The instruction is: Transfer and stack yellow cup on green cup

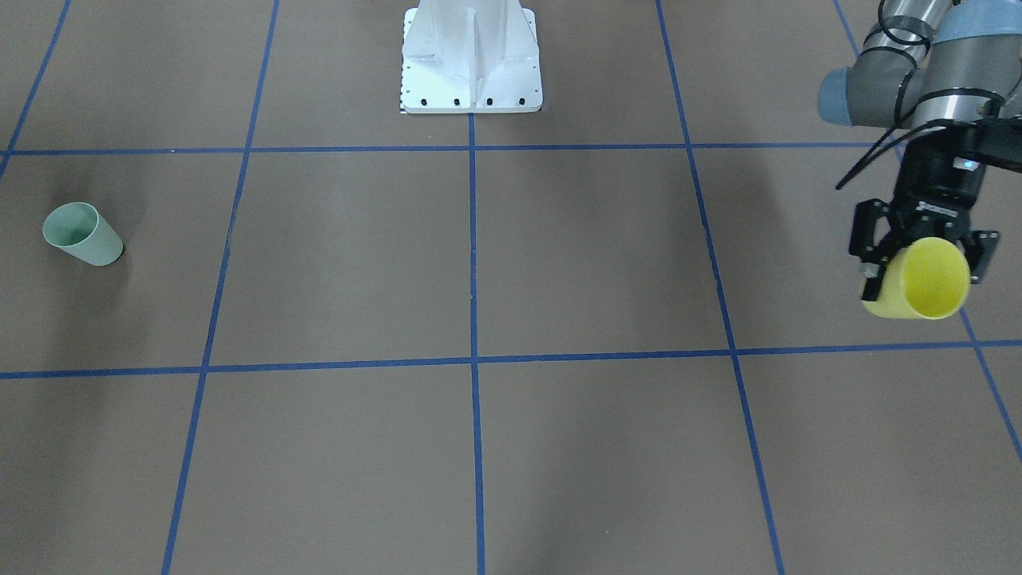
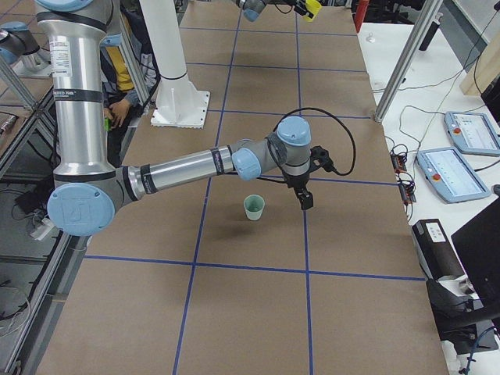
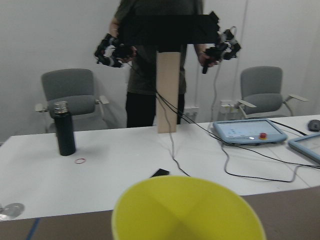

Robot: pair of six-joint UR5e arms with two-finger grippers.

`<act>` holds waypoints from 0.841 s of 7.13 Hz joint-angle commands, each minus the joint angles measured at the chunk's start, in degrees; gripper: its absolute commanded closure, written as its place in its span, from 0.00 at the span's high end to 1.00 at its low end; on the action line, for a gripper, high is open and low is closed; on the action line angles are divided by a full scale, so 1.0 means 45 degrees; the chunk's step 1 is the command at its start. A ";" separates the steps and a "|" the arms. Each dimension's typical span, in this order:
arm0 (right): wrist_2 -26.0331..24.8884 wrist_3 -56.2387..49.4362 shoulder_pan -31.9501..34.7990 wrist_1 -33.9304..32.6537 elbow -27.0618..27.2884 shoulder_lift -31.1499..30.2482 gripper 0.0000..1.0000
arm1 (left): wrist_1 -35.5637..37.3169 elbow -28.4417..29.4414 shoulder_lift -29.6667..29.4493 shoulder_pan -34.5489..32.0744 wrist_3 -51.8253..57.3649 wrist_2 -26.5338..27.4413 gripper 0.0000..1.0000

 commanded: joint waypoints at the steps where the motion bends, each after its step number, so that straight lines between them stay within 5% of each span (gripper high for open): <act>1: 0.0861 0.0474 -0.0036 0.0015 -0.0004 0.0866 1.00 | -0.0680 -0.0101 -0.1735 0.1279 0.1854 -0.2367 0.25; 2: 0.1446 0.1813 -0.0211 0.0015 0.0073 0.1586 1.00 | -0.0699 -0.0082 -0.1820 0.1552 0.3433 -0.3034 0.06; 3: 0.1742 0.2967 -0.0560 0.0015 0.0132 0.2347 1.00 | -0.0738 -0.0159 -0.1860 0.2000 0.4184 -0.3118 0.00; 6: 0.1609 0.7785 -0.3054 0.0015 0.0503 0.5098 1.00 | -0.0835 -0.0257 -0.2523 0.3737 0.4230 -0.3022 0.00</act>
